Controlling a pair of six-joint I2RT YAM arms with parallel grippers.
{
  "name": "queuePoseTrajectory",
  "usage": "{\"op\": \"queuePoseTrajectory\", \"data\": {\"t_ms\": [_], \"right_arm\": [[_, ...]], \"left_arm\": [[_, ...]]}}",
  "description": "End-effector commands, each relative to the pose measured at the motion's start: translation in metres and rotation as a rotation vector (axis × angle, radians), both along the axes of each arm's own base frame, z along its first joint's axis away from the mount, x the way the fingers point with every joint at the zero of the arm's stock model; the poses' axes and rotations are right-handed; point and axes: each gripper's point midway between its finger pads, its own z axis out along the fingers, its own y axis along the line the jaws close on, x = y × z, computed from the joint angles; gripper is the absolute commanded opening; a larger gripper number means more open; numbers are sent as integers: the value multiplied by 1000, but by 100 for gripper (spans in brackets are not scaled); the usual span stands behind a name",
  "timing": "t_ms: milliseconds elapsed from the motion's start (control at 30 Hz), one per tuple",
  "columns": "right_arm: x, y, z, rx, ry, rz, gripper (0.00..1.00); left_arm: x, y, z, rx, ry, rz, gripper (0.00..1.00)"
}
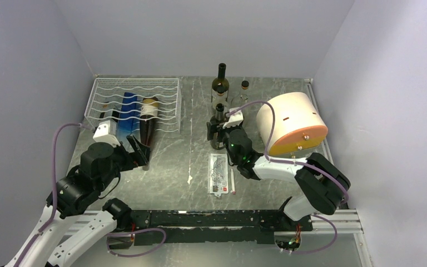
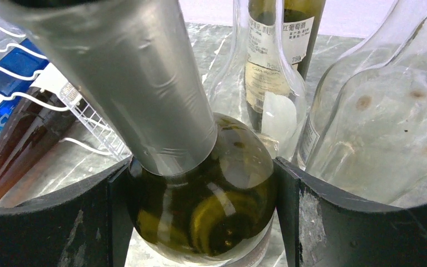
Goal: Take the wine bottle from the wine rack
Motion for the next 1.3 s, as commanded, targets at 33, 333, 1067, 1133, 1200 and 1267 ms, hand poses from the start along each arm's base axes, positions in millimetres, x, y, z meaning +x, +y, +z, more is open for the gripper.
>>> {"op": "queuePoseTrajectory", "data": {"t_ms": [33,333,1067,1133,1200,1267], "right_arm": [[5,-4,23,8,-43,-19,90],[-8,-10,36,-9,-46,16,100],[-84,-30,94,-54,-53,286,100],[-91,-32,96,-58,-61,309,100],[-96,-35,95,-73,-55,320,100],[-99,-39,95,-81,-52,320,100]], "left_arm": [[4,-2,3,3,-18,0,99],[7,-4,0,14,-6,-6,99],[26,-22,-28,18,96,13,99],[32,-28,-35,4,100,14,96],[41,-34,-38,2,94,7,95],[52,-43,-35,8,73,-10,94]]}}
